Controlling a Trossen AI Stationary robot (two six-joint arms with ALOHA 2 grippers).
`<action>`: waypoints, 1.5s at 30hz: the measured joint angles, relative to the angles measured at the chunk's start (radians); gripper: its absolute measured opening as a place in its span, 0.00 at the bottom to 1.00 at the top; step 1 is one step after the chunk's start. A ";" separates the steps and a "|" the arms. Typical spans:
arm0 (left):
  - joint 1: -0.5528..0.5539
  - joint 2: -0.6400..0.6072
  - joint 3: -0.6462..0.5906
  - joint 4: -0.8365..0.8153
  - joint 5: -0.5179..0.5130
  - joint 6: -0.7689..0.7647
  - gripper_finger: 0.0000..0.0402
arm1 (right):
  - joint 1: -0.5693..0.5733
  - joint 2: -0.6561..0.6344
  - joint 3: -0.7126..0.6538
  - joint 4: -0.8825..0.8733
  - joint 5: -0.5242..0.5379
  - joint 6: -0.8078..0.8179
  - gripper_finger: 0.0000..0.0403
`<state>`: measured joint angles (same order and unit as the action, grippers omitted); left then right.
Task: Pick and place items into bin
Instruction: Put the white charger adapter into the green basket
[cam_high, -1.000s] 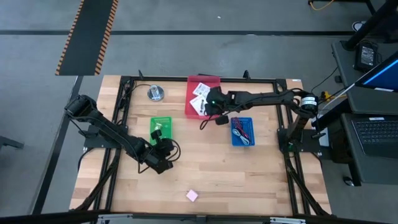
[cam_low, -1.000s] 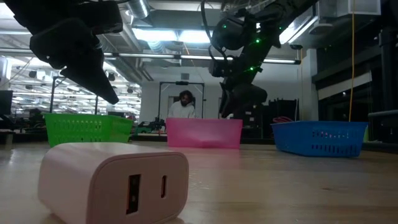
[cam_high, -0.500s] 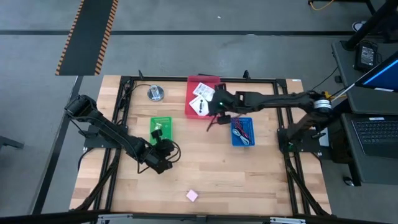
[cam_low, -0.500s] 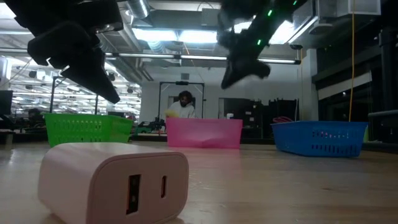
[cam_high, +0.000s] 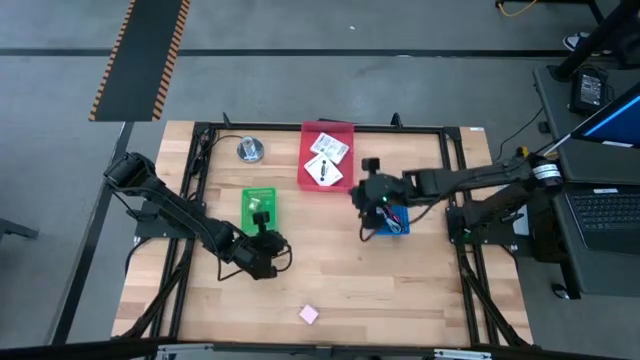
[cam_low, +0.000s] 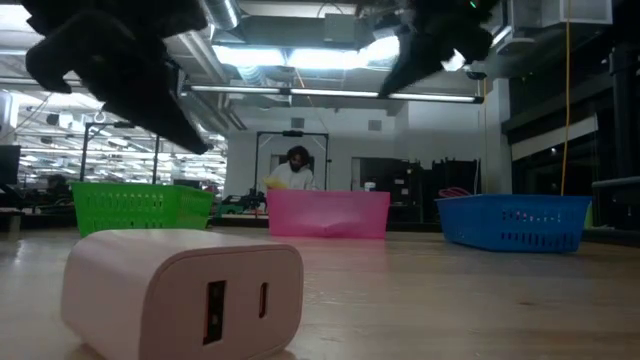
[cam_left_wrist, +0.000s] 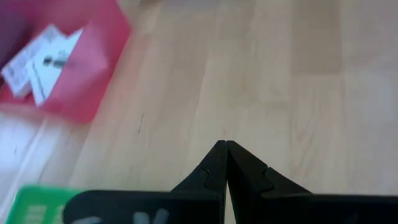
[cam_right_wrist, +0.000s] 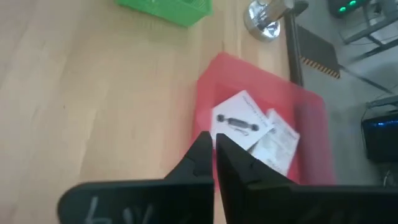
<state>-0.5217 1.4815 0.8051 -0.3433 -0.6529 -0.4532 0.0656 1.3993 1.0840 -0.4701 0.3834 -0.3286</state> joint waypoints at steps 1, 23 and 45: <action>0.000 0.000 0.000 0.021 0.000 0.025 0.01 | 0.010 -0.014 -0.042 0.034 0.008 0.013 0.00; 0.002 0.000 0.000 0.399 0.108 0.467 0.44 | 0.172 -0.230 -0.353 0.371 0.074 0.273 0.00; 0.005 0.033 0.092 0.332 0.185 0.439 0.60 | 0.408 -0.228 -0.442 0.401 0.294 0.552 0.00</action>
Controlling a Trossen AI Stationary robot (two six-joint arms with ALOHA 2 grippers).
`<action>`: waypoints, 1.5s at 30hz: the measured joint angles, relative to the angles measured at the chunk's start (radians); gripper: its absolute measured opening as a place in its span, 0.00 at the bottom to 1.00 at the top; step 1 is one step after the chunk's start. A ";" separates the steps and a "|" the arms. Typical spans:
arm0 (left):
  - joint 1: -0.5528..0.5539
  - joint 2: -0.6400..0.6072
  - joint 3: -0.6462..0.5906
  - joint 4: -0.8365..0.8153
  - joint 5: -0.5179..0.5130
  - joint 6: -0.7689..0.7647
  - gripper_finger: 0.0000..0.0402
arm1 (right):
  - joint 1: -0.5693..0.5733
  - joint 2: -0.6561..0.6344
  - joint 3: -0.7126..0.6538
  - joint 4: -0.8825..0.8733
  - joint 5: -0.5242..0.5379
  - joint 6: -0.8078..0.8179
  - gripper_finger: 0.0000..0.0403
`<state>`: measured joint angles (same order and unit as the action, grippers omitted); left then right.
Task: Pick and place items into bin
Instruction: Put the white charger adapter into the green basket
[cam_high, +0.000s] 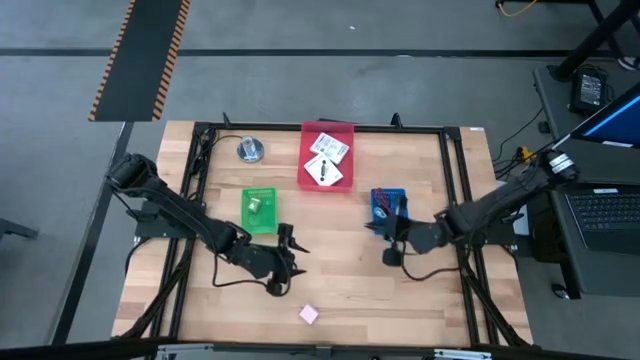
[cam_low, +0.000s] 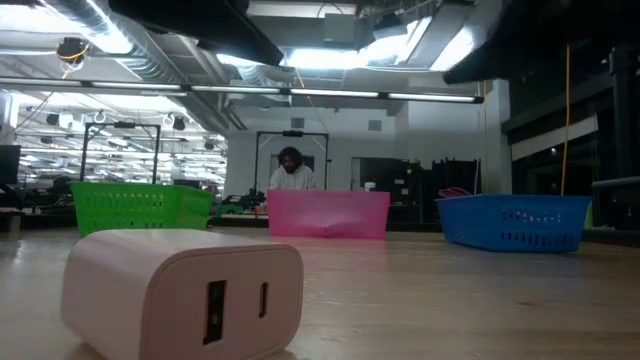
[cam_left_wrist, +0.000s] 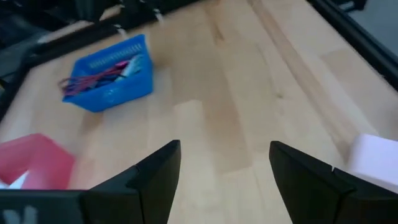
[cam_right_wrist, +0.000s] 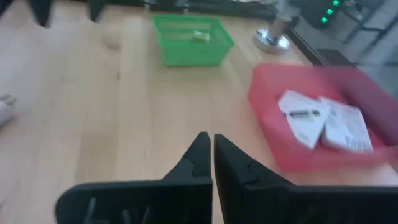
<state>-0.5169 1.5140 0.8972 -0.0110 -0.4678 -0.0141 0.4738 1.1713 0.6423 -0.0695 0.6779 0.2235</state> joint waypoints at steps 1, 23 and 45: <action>-0.002 0.013 0.020 -0.022 0.015 -0.001 0.60 | 0.013 0.000 -0.017 0.003 0.023 0.026 0.00; -0.090 0.398 0.534 -0.482 0.300 -0.121 0.60 | 0.101 0.000 -0.058 0.081 0.054 0.164 0.00; -0.081 0.550 0.589 -0.491 0.361 -0.209 0.60 | 0.081 0.000 -0.058 0.171 0.055 -0.023 0.00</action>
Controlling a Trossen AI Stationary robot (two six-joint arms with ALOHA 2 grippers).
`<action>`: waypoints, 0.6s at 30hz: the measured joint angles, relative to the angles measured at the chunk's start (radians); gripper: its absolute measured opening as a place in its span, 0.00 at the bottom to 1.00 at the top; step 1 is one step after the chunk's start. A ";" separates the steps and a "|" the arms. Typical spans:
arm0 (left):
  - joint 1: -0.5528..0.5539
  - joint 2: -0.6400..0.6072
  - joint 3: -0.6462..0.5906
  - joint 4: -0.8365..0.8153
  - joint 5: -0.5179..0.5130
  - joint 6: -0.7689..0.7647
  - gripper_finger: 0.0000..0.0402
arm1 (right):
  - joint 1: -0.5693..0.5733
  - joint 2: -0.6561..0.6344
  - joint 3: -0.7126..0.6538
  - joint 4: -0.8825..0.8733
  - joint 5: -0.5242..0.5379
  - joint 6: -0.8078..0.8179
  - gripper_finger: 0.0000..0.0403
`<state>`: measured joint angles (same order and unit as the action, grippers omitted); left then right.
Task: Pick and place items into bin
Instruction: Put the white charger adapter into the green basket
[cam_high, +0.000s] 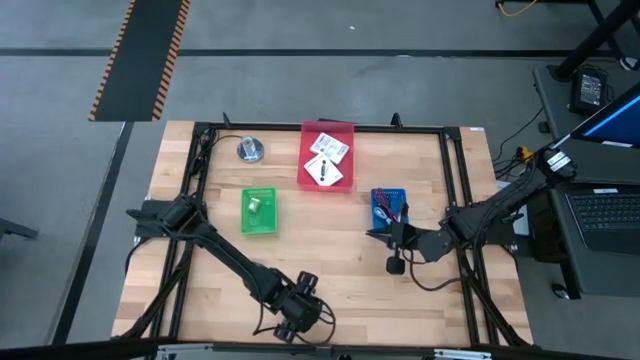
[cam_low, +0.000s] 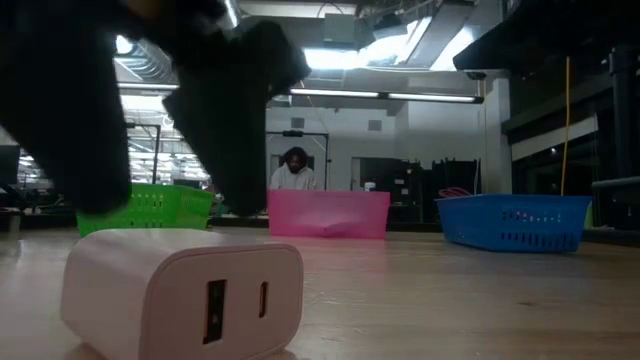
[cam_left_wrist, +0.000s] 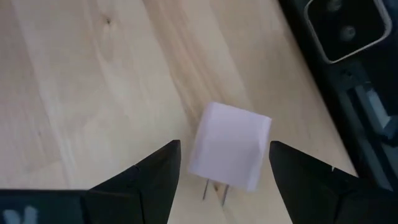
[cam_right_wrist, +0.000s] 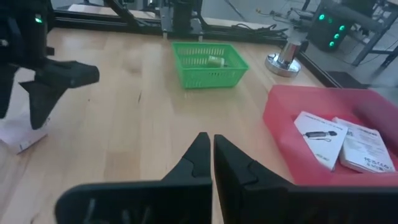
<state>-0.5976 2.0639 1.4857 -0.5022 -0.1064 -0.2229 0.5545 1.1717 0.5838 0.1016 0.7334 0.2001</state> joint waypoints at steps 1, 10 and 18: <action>0.000 0.003 0.000 0.000 -0.001 0.000 0.60 | -0.001 0.000 0.000 0.003 0.000 -0.001 0.00; 0.011 0.032 0.000 0.003 0.020 0.000 0.60 | -0.010 0.000 0.000 0.000 0.000 -0.001 0.00; 0.011 0.051 0.000 0.000 0.040 0.001 0.60 | -0.010 0.000 0.000 -0.001 0.000 -0.001 0.00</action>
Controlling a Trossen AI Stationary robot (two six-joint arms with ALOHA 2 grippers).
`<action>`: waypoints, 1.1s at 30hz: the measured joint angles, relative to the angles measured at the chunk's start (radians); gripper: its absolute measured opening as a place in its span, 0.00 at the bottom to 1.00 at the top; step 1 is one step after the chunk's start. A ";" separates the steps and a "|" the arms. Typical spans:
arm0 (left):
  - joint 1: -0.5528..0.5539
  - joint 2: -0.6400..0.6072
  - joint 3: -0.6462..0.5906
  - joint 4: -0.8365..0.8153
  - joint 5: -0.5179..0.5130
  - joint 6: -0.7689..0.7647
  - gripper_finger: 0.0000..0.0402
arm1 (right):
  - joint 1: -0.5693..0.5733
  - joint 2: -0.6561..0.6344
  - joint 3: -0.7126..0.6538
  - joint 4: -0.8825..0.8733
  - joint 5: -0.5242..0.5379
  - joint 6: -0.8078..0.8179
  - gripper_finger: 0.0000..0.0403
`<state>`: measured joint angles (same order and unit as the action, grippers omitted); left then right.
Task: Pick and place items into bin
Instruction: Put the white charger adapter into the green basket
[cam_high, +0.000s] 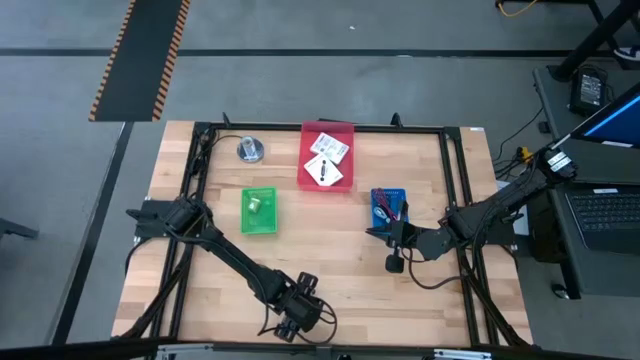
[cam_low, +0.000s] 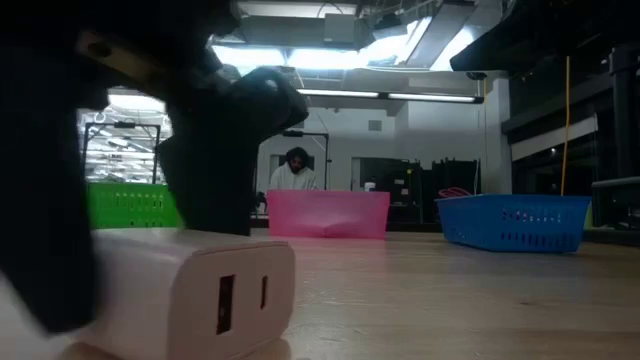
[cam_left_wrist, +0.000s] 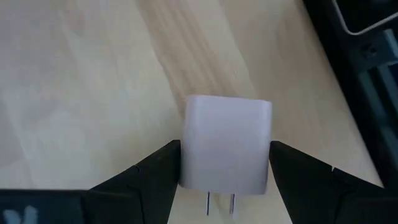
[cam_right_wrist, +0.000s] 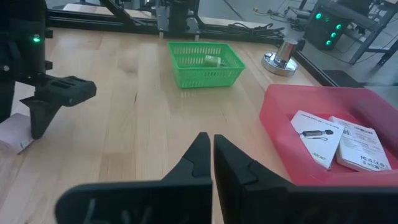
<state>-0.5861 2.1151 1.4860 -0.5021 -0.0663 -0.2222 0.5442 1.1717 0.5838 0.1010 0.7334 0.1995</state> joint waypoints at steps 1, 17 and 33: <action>0.000 0.004 0.000 0.003 0.010 0.000 0.60 | 0.000 0.000 0.000 0.000 0.000 0.000 0.00; 0.002 0.007 0.000 0.005 0.018 0.124 0.47 | 0.000 0.000 0.000 -0.001 0.000 0.000 0.00; 0.019 -0.051 -0.002 -0.222 -0.011 0.124 0.47 | 0.000 0.000 0.000 -0.001 0.000 0.000 0.00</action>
<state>-0.5667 2.0642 1.4837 -0.7244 -0.0777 -0.0980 0.5442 1.1717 0.5842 0.1001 0.7334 0.1997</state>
